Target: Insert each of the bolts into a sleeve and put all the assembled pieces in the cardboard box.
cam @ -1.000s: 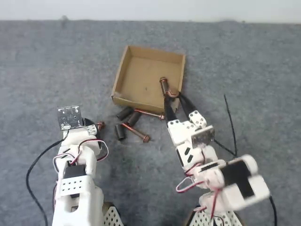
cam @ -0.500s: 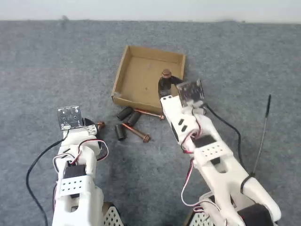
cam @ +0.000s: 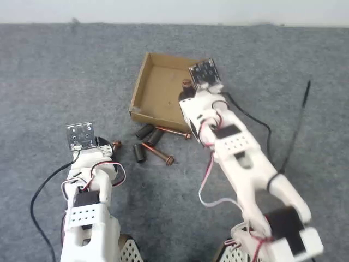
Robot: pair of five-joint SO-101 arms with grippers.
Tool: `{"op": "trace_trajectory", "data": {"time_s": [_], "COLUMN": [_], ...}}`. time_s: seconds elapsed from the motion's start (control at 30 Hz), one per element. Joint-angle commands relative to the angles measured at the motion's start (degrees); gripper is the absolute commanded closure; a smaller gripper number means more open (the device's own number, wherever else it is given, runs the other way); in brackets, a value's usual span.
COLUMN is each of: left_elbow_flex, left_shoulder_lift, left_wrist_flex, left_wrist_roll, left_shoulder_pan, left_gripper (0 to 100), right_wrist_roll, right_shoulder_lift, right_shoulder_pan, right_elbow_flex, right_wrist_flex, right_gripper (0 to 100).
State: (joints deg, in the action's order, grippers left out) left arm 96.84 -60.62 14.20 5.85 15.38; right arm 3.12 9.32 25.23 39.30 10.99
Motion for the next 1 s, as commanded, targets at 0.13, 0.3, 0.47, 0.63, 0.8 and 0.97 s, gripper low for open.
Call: {"op": "trace_trajectory", "data": {"time_s": [0.13, 0.3, 0.47, 0.63, 0.8, 0.97], "left_elbow_flex": [-0.7, -0.7, -0.7, -0.7, -0.7, -0.7], "left_shoulder_lift": [-1.8, -1.8, -1.8, -1.8, -1.8, -1.8], "left_wrist_flex": [0.1, 0.0, 0.0, 0.0, 0.0, 0.0], "left_wrist_roll": [-0.8, -0.8, -0.8, -0.8, -0.8, -0.8], "left_shoulder_pan": [0.4, 0.4, 0.4, 0.4, 0.4, 0.4], "left_gripper": [99, 99, 99, 99, 99, 99], "right_wrist_roll": [0.6, 0.6, 0.6, 0.7, 0.7, 0.6], "right_shoulder_lift": [-12.2, -21.6, -29.1, -35.4, -37.9, -37.0], "right_shoulder_pan": [-0.7, -0.7, -0.6, -0.5, -0.5, -0.4], "right_elbow_flex": [-19.6, -30.1, -38.9, -46.4, -49.5, -49.7], "right_wrist_flex": [5.1, 12.2, 21.4, 27.7, 30.1, 29.8], "right_gripper": [99.2, 99.2, 99.2, 99.0, 85.6, 89.9]}}
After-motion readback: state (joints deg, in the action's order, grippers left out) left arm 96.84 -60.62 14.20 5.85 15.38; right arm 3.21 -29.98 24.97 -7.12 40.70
